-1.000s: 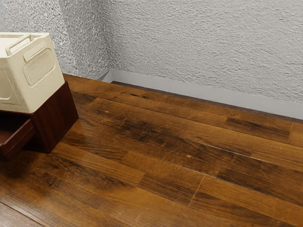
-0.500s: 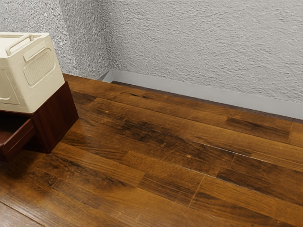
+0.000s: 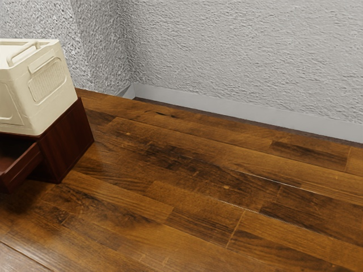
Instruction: Push the drawer handle with one arm to close the drawer
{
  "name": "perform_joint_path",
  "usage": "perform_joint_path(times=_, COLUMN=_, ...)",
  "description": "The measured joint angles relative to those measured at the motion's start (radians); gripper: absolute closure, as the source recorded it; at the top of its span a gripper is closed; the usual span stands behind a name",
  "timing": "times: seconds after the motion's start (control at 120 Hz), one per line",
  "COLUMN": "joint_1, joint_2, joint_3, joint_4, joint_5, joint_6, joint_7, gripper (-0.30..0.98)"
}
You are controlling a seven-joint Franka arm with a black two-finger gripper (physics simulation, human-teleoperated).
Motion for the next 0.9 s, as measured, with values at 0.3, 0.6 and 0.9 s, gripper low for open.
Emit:
perform_joint_path(times=0.3, joint_1=-0.02, joint_2=0.082, joint_3=0.005, joint_4=-0.065, joint_5=-0.036, joint_6=0.087, joint_7=0.015, gripper=0.79)
perform_joint_path(times=0.6, joint_1=-0.028, joint_2=0.222, joint_3=0.005, joint_4=-0.09, joint_5=-0.166, joint_6=0.223, joint_7=0.049, gripper=0.79)
perform_joint_path(times=0.9, joint_1=-0.032, joint_2=0.321, joint_3=0.003, joint_4=-0.079, joint_5=-0.285, joint_6=0.306, joint_7=0.104, gripper=0.79)
